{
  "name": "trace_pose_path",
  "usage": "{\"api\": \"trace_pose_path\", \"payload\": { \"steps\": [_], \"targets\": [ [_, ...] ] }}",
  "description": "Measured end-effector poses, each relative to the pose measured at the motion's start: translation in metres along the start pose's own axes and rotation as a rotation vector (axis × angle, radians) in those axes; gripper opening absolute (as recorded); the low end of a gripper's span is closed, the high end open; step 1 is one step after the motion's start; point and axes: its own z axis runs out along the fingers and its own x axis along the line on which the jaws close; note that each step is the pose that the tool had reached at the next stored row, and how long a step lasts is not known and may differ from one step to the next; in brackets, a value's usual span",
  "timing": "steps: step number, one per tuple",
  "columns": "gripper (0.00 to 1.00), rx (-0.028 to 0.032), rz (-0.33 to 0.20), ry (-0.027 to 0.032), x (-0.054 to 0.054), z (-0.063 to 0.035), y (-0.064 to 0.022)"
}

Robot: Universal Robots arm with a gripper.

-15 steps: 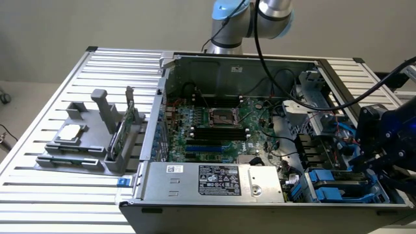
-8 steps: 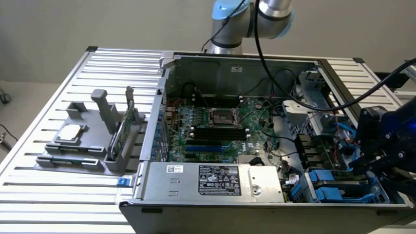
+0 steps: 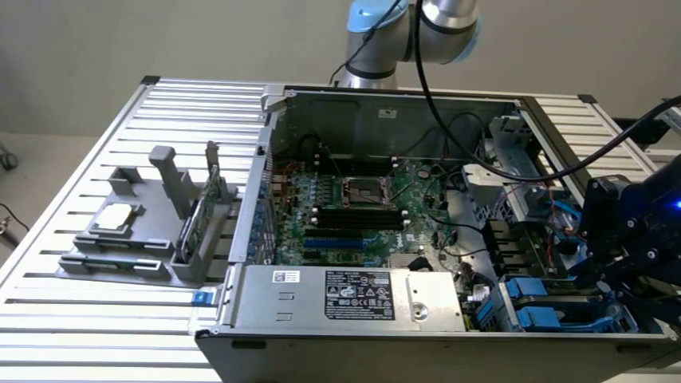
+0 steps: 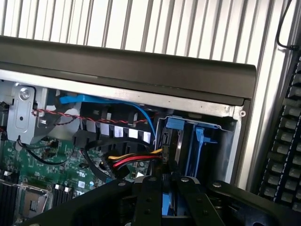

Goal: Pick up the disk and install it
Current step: 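Insert the first disk wire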

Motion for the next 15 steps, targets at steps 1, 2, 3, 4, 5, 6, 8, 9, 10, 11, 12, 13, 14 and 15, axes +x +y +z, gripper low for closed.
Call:
{"api": "trace_pose_path", "payload": {
  "steps": [1, 2, 3, 4, 5, 6, 8, 9, 10, 11, 12, 13, 14, 15],
  "targets": [
    [0.18, -0.0005, 0.003, -0.0004, 0.0, 0.0, -0.0002],
    [0.18, -0.001, 0.005, -0.0009, 0.0, 0.0, -0.0003],
    [0.18, -0.0013, 0.008, -0.0015, 0.0, 0.0, -0.0003],
    [0.18, -0.0015, 0.009, -0.0019, 0.0001, 0.0, -0.0003],
    [0.18, -0.0017, 0.01, -0.0021, 0.0001, 0.0, -0.0004],
    [0.18, -0.0019, 0.01, -0.0022, 0.0001, 0.0, -0.0004],
    [0.18, -0.0024, 0.01, -0.0024, 0.0002, 0.0, -0.0004],
    [0.18, -0.0024, 0.01, -0.0023, 0.0001, 0.0, -0.0004],
    [0.18, -0.0024, 0.01, -0.0023, 0.0001, 0.0, -0.0004],
    [0.18, -0.0024, 0.01, -0.0024, 0.0001, 0.0, -0.0004],
    [0.18, -0.0024, 0.01, -0.0023, 0.0002, 0.0, -0.0004],
    [0.18, -0.0024, 0.01, -0.0024, 0.0001, 0.0, -0.0004],
    [0.18, -0.0024, 0.01, -0.0024, 0.0001, 0.0, -0.0004],
    [0.18, -0.0024, 0.01, -0.0024, 0.0001, 0.0, -0.0004]
  ]
}}
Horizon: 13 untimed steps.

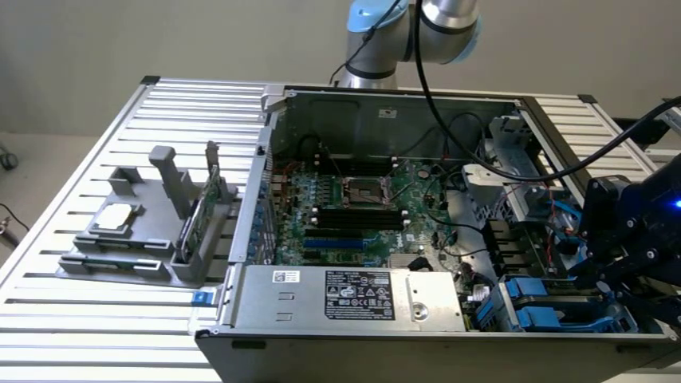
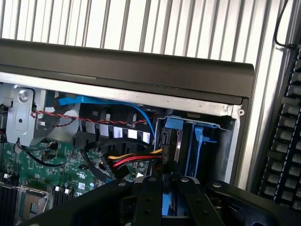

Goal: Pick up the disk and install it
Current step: 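Insert the first disk wire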

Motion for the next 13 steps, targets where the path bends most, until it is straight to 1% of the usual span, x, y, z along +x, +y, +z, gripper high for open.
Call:
{"api": "trace_pose_path", "payload": {
  "steps": [13],
  "targets": [
    [0.18, 0.0, 0.0, 0.0, 0.0, 0.0, 0.0]
  ]
}}
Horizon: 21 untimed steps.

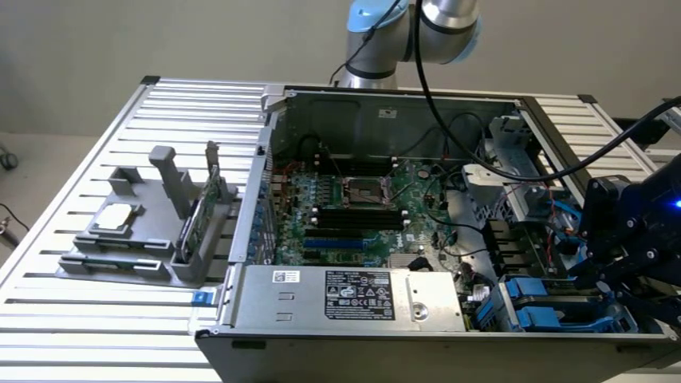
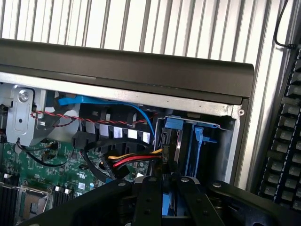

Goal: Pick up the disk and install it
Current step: 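Insert the first disk wire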

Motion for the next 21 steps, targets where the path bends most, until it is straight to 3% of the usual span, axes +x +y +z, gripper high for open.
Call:
{"api": "trace_pose_path", "payload": {
  "steps": [21],
  "targets": [
    [0.18, 0.0, 0.0, 0.0, 0.0, 0.0, 0.0]
  ]
}}
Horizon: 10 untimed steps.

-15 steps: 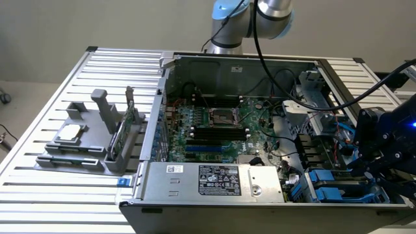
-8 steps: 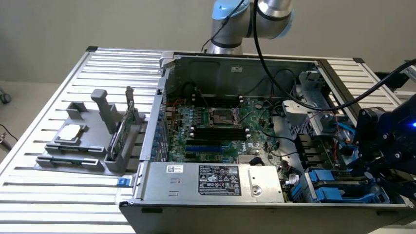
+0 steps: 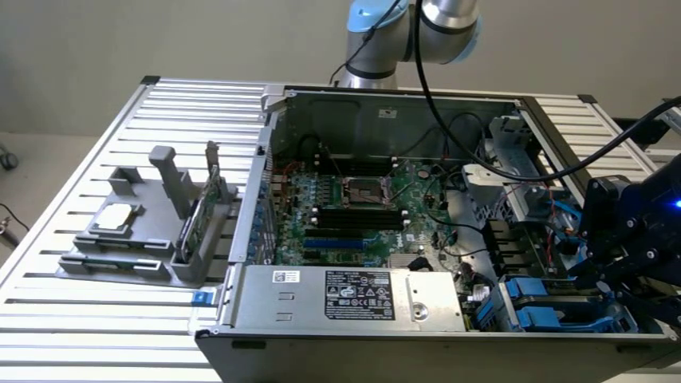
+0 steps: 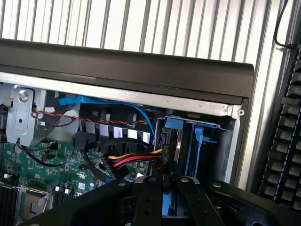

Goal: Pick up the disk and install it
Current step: 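Insert the first disk wire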

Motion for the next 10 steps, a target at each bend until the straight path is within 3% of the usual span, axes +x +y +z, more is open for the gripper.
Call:
{"api": "trace_pose_path", "payload": {
  "steps": [10],
  "targets": [
    [0.18, 0.0, 0.0, 0.0, 0.0, 0.0, 0.0]
  ]
}}
